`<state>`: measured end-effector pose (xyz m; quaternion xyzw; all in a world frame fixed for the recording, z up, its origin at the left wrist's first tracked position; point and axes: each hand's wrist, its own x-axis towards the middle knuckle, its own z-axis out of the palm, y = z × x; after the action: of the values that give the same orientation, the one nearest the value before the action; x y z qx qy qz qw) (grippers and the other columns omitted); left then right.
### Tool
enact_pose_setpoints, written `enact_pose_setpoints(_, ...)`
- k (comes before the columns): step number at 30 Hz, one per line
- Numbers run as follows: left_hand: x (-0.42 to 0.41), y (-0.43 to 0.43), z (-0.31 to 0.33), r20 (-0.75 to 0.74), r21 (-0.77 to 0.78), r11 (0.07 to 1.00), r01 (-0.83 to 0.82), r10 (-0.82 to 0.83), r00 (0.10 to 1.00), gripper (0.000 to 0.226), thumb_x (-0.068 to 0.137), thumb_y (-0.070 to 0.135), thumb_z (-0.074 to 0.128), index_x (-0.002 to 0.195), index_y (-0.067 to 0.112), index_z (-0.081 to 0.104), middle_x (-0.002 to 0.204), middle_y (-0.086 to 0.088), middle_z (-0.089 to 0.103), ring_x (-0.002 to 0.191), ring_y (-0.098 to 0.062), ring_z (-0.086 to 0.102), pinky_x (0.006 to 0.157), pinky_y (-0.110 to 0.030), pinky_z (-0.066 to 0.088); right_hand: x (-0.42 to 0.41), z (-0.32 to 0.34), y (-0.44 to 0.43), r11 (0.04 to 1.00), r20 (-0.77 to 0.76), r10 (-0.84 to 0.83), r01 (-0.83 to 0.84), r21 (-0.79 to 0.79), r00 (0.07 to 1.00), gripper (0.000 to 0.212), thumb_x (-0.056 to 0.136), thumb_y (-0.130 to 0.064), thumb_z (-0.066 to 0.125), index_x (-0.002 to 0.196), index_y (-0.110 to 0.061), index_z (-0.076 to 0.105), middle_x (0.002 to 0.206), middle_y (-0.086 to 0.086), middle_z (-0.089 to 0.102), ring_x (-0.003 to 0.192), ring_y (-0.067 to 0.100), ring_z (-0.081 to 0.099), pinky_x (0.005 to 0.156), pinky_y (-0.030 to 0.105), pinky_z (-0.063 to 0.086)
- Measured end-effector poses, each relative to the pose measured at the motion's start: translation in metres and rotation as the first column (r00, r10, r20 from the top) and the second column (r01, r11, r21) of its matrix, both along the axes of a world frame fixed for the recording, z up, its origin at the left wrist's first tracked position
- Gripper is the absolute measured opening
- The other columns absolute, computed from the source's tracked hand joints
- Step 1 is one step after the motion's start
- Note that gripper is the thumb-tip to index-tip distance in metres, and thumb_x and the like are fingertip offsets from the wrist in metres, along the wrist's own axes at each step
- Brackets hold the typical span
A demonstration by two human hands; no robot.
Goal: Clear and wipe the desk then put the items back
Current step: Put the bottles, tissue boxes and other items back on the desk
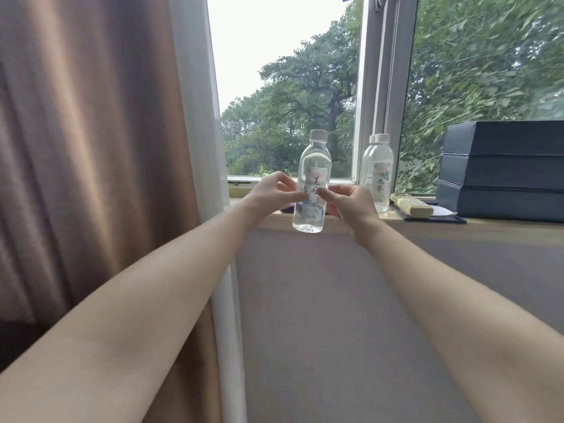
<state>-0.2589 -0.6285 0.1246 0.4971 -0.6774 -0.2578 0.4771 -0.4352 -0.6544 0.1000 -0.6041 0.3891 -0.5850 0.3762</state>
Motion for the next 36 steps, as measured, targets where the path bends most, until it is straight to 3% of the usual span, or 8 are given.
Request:
enact_pose_setpoints(6,0.064,0.041,-0.007,0.033,0.012,0.995,-0.097,0.096,0.995,0.039,0.080,0.025,0.080,0.105,0.004,0.058,0.108,-0.012,0.068,0.102,-0.022,0.066,0.093,-0.035,0.054,0.063,-0.011,0.017,0.986,-0.005,0.169,-0.169,-0.006,0.986,0.026,0.080,-0.021,0.078,0.099,-0.006,0.068,0.099,0.011,0.071,0.088,0.021,0.066,0.091,0.036,0.055)
enact_pose_setpoints(10,0.104,0.070,-0.014,0.059,-0.016,0.975,-0.221,0.222,0.973,0.034,0.080,0.026,0.080,0.100,0.008,0.059,0.096,-0.005,0.065,0.085,-0.014,0.062,0.073,-0.020,0.053,0.108,-0.018,0.029,0.965,-0.013,0.262,-0.262,-0.009,0.965,0.020,0.078,-0.023,0.080,0.091,-0.012,0.071,0.095,0.008,0.074,0.089,0.023,0.068,0.088,0.033,0.055)
enact_pose_setpoints(15,0.155,0.108,-0.026,0.095,-0.036,0.923,-0.382,0.384,0.918,0.036,0.077,0.031,0.081,0.101,0.011,0.062,0.108,-0.007,0.067,0.101,-0.019,0.065,0.090,-0.033,0.053,0.166,-0.028,0.052,0.912,0.036,0.408,-0.409,0.016,0.912,0.022,0.079,-0.017,0.079,0.095,-0.006,0.070,0.096,0.013,0.071,0.082,0.018,0.065,0.084,0.031,0.054)
enact_pose_setpoints(21,0.203,0.160,-0.038,-0.007,0.034,0.897,-0.440,0.440,0.898,0.039,0.078,0.017,0.080,0.108,0.005,0.059,0.114,-0.011,0.065,0.109,-0.017,0.063,0.090,-0.028,0.055,0.226,-0.040,0.081,0.842,0.033,0.538,-0.539,0.027,0.842,0.029,0.080,-0.016,0.078,0.105,-0.002,0.071,0.096,0.011,0.074,0.085,0.016,0.071,0.080,0.027,0.057)
enact_pose_setpoints(26,0.240,0.203,-0.050,-0.049,0.049,0.846,-0.531,0.533,0.844,0.037,0.079,0.013,0.080,0.107,0.004,0.058,0.111,-0.011,0.066,0.108,-0.017,0.064,0.091,-0.028,0.055,0.276,-0.051,0.107,0.792,-0.039,0.611,-0.610,0.038,0.791,0.044,0.070,-0.034,0.082,0.107,-0.011,0.073,0.097,0.002,0.075,0.090,0.014,0.072,0.087,0.034,0.056)
enact_pose_setpoints(33,0.289,0.265,-0.075,-0.009,0.073,0.758,-0.648,0.651,0.759,0.032,0.078,0.015,0.080,0.101,0.008,0.059,0.111,-0.012,0.067,0.102,-0.016,0.066,0.088,-0.027,0.056,0.341,-0.075,0.151,0.679,-0.020,0.733,-0.730,0.077,0.680,0.022,0.081,-0.016,0.076,0.102,-0.010,0.073,0.096,0.007,0.075,0.094,0.017,0.071,0.092,0.035,0.055)
enact_pose_setpoints(36,0.305,0.293,-0.087,0.008,0.097,0.714,-0.693,0.696,0.718,0.031,0.079,0.016,0.080,0.100,0.010,0.059,0.110,-0.009,0.066,0.098,-0.014,0.065,0.086,-0.025,0.056,0.367,-0.090,0.171,0.633,-0.021,0.772,-0.766,0.114,0.635,0.025,0.081,-0.017,0.077,0.104,-0.010,0.073,0.096,0.005,0.075,0.094,0.016,0.071,0.092,0.037,0.055)
